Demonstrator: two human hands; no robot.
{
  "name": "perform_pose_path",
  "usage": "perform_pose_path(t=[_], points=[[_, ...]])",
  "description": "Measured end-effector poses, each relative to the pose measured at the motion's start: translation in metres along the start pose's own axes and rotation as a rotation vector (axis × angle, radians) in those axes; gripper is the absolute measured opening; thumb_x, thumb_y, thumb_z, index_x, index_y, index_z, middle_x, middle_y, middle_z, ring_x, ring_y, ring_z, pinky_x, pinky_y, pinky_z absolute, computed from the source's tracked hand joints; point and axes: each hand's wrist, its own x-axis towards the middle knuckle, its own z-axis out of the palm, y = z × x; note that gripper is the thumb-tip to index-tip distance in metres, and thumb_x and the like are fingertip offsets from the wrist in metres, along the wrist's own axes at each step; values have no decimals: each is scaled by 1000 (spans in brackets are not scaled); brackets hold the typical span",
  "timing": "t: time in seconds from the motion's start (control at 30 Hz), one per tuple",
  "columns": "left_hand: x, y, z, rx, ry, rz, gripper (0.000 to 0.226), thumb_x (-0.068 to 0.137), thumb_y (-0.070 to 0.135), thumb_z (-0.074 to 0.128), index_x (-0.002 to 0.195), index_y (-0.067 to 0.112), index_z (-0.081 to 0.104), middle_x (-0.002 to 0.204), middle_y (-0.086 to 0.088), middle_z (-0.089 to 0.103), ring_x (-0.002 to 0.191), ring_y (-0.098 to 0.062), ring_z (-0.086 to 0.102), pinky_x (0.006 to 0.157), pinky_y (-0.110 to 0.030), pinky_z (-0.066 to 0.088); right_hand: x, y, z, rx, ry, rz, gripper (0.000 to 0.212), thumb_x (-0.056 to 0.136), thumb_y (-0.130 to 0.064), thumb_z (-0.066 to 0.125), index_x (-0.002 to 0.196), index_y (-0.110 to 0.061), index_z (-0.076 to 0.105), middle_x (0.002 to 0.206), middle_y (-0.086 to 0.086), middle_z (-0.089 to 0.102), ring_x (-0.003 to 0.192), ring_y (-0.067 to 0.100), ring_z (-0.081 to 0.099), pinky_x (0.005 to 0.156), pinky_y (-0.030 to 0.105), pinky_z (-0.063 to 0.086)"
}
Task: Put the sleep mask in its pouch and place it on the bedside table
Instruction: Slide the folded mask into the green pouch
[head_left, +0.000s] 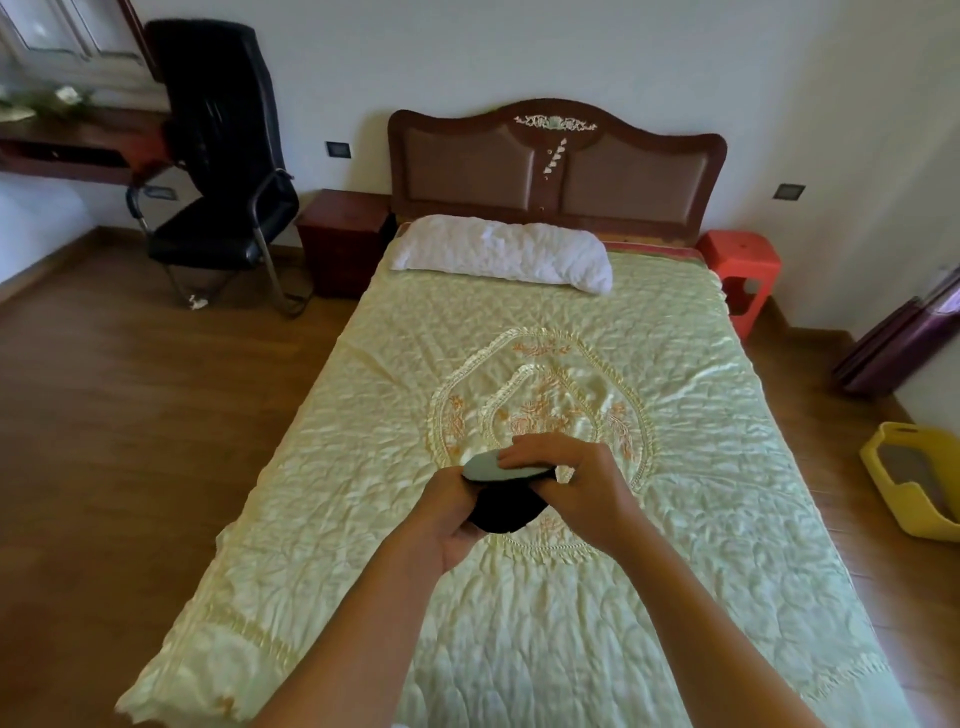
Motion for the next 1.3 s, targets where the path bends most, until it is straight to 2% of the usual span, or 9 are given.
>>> perform_pose_path(t=[0.1,0.17,0.23,0.37,0.53,0.7,0.9,1.0,1.3], points=[[0,-3,-3,-51,-54,-23,23,97,4,50,106,0,71,92,-17,76,78,-26,72,68,-34,59,-11,5,1,-125,-28,-155,55,73,25,65,108,-14,80,116,-12,71,125,5,58,103,24,48],[-2,-4,-6,-124,-114,-48,22,97,7,52,107,-2,70,88,-16,77,75,-24,74,61,-31,62,-17,8,0,-170,-50,-207,54,76,23,61,113,-13,78,121,-11,69,131,19,54,108,31,45],[-3,-5,-10,-231,-175,-82,34,100,19,48,114,-5,67,94,-20,77,79,-28,75,64,-35,62,-20,9,-2,-189,-65,-213,53,79,20,58,114,-14,78,124,-11,68,135,24,51,110,34,43],[-8,-8,-14,-305,-273,-109,55,99,43,49,122,-4,66,120,-28,68,101,-38,70,89,-46,59,-23,6,-3,-217,-123,-193,50,82,18,55,112,-14,79,125,-7,72,137,25,49,110,36,44],[-18,-11,-7,-242,-273,20,46,84,15,67,128,2,60,113,-21,74,97,-32,73,73,-36,63,-19,-8,-9,-50,-79,-85,43,79,6,53,106,-15,80,118,-4,75,130,12,56,105,25,46],[-26,-7,-8,-211,-137,75,47,83,8,70,127,-2,59,110,-21,73,85,-29,75,58,-32,61,-15,-14,-13,228,109,79,32,84,-14,60,111,-25,73,118,-1,73,114,7,66,96,29,54],[-28,-13,-14,-159,-64,106,49,77,15,76,125,11,62,118,-19,70,92,-30,73,65,-40,62,-26,-3,2,456,182,368,39,84,-33,71,121,-22,69,112,7,75,101,19,75,85,40,62],[-28,-21,-15,-125,-33,126,49,76,15,79,122,10,64,116,-19,71,97,-31,72,65,-38,62,-38,0,13,579,182,506,37,86,-37,72,118,-17,71,108,11,78,97,24,77,82,38,61],[-28,-40,-25,-37,1,149,51,67,18,81,114,4,67,111,-22,73,94,-34,73,60,-37,62,-57,0,29,625,158,609,18,91,-35,70,100,-23,80,101,7,81,97,26,77,85,36,59]])
